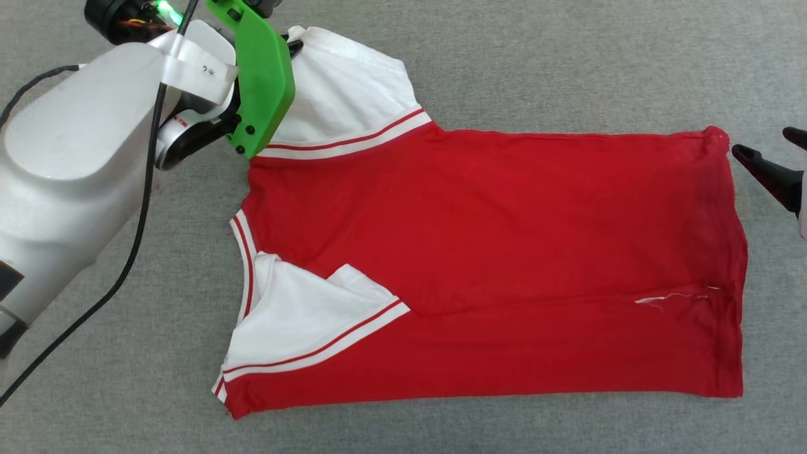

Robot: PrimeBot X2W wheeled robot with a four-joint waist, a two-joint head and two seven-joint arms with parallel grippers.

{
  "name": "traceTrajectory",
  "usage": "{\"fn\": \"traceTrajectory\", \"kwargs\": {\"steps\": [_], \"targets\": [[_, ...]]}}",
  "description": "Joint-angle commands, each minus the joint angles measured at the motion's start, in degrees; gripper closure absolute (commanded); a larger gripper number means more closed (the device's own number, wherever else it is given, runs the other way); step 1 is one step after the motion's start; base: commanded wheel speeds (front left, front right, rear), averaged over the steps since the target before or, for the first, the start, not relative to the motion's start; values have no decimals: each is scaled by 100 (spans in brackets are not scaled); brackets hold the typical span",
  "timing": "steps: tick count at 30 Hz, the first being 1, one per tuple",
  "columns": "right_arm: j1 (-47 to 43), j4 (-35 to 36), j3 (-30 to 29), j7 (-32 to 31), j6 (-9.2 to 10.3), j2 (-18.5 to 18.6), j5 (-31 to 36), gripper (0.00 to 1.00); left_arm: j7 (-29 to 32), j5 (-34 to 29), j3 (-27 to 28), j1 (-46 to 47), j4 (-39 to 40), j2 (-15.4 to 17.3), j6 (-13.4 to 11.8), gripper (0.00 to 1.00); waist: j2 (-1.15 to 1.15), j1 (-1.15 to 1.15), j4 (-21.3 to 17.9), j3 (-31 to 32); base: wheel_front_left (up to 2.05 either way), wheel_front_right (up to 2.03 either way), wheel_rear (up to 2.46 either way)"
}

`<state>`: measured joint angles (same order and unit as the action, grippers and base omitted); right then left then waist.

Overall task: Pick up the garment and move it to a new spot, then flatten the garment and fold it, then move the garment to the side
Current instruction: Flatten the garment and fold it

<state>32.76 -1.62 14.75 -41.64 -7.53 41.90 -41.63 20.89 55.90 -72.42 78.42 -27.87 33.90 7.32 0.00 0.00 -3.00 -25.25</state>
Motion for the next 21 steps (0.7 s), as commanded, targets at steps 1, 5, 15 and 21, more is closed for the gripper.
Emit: {"fn": "traceTrajectory", "kwargs": {"steps": [1,5,15,21], "targets": [[183,-113,65,-174,4,27,-71,0,-55,-45,-15,-9,41,-50,16,100,0,0,136,-108,0,0,0],[482,-483,244,-486,4,19,-62,0,-109,-99,-19,74,122,-75,16,100,0,0,239,-245,0,0,0],[785,-1550,952,-399,4,-237,71,0,-238,-171,1,244,244,-115,13,100,0,0,437,-546,0,0,0],[635,-1813,1349,-195,4,-206,-189,84,-332,-123,14,159,184,-118,9,100,0,0,450,-514,0,0,0]]}}
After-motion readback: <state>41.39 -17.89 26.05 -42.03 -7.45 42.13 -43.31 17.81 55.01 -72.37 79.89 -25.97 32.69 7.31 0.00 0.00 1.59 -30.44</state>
